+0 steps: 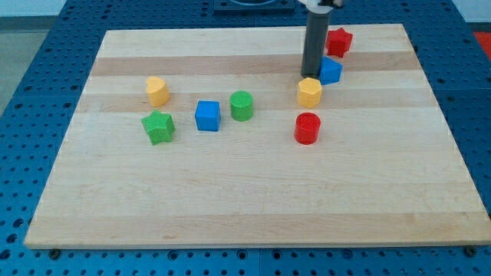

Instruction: Place the blue triangle below the red star

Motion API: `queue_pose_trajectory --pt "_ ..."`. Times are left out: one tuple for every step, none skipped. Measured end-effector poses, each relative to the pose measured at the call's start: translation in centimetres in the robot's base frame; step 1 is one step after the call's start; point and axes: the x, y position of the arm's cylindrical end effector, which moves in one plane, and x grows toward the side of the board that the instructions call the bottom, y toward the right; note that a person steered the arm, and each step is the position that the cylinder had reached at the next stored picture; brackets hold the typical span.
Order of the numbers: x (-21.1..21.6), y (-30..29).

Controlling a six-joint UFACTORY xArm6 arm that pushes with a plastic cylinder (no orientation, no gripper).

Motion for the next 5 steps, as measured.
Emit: queue_pose_trajectory --pt "-0.64 1.48" --pt "-0.75 1.5" --pt "-1.23 1.49" --pt "-1.25 1.28" --pt "-1.25 0.97"
